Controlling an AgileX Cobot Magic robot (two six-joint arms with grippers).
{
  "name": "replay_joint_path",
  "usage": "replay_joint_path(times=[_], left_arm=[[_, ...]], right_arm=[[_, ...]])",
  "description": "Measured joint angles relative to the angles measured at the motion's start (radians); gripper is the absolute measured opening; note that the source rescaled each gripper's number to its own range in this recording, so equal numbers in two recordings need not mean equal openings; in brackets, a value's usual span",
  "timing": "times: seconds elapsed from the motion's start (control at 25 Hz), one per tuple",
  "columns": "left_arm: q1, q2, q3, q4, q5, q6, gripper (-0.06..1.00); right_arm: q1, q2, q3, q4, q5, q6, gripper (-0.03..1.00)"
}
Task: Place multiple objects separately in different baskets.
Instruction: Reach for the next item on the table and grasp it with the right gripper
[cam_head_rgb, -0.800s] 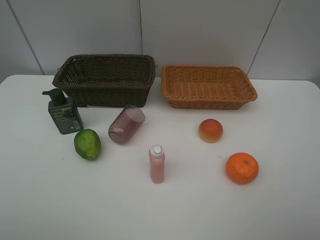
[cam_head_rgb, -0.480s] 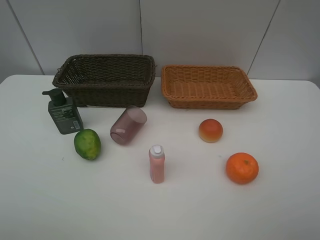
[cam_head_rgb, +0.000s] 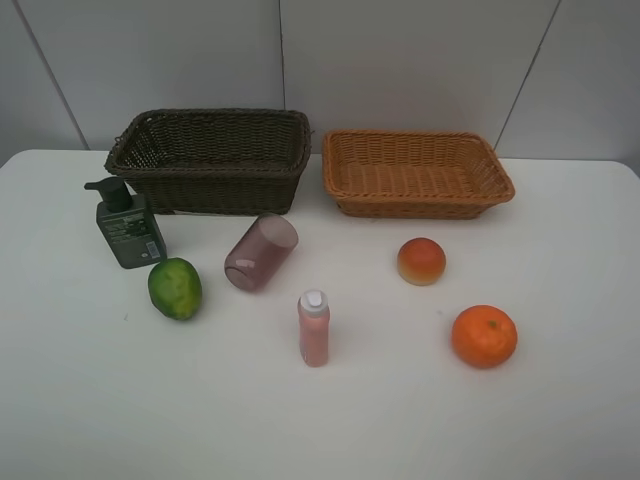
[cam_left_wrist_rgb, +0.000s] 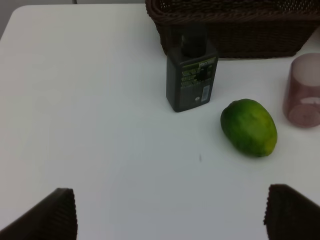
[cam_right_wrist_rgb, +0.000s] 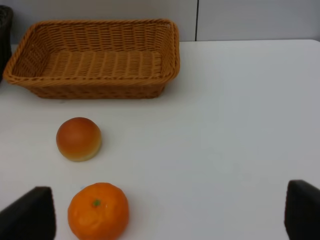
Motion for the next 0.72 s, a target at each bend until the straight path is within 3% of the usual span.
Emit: replay_joint_path(times=[0.72], left_arm=[[0.000, 0.000, 0.000, 0.000, 0.000, 0.000, 0.94]], right_arm=[[0.000, 0.000, 0.000, 0.000, 0.000, 0.000, 1.00]])
